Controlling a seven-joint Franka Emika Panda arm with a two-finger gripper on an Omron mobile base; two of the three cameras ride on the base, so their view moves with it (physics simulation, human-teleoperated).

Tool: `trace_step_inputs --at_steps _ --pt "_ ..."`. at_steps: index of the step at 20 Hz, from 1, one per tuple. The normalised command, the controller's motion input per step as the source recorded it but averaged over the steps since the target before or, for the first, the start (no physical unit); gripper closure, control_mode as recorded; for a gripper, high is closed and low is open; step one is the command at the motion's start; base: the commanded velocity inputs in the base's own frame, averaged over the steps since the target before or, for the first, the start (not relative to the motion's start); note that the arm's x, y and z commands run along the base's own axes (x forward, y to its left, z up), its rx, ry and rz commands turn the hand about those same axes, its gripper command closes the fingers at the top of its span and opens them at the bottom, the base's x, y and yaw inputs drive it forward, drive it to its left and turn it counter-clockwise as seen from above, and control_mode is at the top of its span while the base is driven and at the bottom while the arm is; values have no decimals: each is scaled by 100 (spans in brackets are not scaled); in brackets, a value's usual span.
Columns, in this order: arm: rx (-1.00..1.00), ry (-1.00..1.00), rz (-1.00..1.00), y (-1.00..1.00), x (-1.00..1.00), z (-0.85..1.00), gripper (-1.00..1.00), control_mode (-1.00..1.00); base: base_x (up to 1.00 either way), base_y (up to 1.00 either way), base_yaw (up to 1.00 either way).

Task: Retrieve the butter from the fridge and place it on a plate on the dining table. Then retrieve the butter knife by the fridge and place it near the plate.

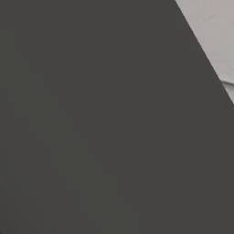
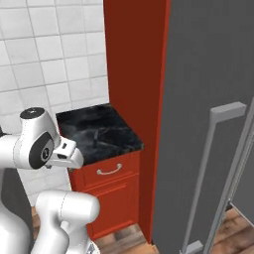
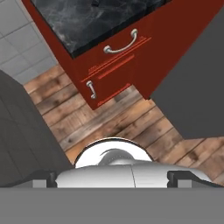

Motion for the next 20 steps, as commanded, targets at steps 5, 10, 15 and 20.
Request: trace_step_inputs --at_steps 5,10,15,20 --pt "0 0 0 0 0 0 -100 100 52 -13 9" --pt "0 0 0 0 0 0 -100 100 41 -24 5" --pt "0 0 0 0 0 0 -100 100 12 -5 0" --pt "0 0 0 0 0 0 -100 100 36 29 0"
